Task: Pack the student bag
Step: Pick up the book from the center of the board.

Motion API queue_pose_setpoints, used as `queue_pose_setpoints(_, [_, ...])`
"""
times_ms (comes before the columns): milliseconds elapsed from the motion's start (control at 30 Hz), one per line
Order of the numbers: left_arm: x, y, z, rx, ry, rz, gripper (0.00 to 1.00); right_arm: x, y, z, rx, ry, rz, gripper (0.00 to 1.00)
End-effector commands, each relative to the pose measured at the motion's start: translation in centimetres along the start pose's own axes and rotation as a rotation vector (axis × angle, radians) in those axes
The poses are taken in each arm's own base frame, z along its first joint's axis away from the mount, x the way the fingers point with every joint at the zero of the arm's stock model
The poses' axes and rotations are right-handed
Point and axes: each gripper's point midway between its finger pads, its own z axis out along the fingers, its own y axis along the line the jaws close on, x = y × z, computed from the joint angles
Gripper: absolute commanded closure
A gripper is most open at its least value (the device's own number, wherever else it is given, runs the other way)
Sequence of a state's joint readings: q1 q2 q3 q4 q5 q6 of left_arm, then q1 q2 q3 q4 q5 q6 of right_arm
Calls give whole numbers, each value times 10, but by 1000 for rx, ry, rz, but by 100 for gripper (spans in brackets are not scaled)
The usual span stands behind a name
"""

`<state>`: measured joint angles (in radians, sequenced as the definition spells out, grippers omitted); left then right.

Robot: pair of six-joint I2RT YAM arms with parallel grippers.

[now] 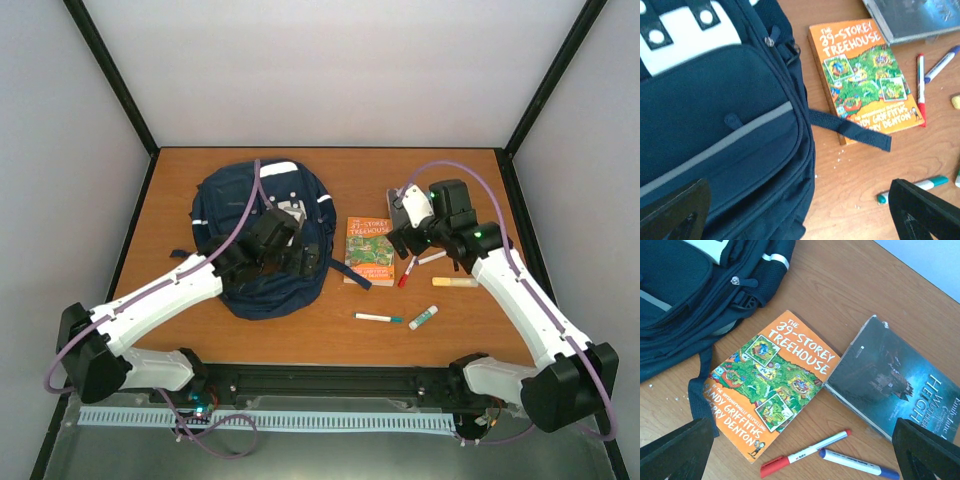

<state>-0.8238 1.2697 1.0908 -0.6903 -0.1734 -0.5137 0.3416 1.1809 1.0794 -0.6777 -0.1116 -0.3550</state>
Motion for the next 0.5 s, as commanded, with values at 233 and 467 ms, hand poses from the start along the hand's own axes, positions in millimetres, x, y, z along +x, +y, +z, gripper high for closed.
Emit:
queue_pose_setpoints(233, [-99, -19, -26, -22, -282, -165, 0, -6, -25, 1, 136, 62, -55, 0])
queue_pose_setpoints(467, [-113, -25, 15, -124, -236, -86, 0, 18, -11, 33, -13, 114, -116, 2])
